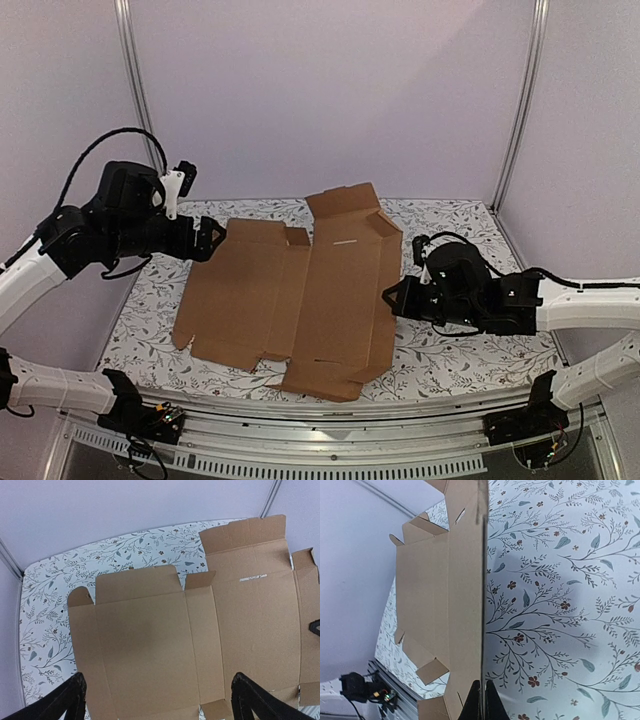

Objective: Fold the paper box

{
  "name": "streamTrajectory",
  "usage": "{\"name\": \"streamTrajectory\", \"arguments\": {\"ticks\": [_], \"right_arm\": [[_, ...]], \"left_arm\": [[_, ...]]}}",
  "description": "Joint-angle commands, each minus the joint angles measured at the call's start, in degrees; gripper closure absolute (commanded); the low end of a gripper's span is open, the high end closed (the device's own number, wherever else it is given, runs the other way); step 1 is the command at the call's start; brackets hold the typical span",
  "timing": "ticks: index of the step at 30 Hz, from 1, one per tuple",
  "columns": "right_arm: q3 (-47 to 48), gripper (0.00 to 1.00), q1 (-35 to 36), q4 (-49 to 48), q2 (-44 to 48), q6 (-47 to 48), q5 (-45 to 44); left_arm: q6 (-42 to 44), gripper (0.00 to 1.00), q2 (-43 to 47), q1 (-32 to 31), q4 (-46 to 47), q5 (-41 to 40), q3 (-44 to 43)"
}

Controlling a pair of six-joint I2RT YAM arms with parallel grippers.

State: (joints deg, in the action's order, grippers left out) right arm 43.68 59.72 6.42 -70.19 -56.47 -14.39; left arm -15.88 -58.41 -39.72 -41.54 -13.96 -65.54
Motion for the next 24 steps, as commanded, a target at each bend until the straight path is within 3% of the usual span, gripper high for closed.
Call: {"name": "streamTrajectory", "arguments": {"ticks": [1, 6, 11, 24], "right_arm": [[7.06, 1.00, -2.43, 17.65, 0.38, 16.01, 1.76], [18.76, 1.00, -6.34, 32.37, -1.73, 28.54, 3.46], [33.21, 1.00, -9.97, 44.89, -9.45, 40.77, 0.91], [60.87, 1.00, -11.83, 57.78, -31.68, 67.35, -17.18]], "left_arm": [[1.99, 0.00, 0.52, -0.79, -2.02, -0.70, -2.78], [2.97, 0.00, -0.27, -0.79, -2.75, -0.56, -4.73], [2.96, 0.01, -0.43, -0.79, -2.65, -0.42, -4.91], [0.56, 0.01, 2.13, -0.79, -2.82, -0.26, -0.08]]}}
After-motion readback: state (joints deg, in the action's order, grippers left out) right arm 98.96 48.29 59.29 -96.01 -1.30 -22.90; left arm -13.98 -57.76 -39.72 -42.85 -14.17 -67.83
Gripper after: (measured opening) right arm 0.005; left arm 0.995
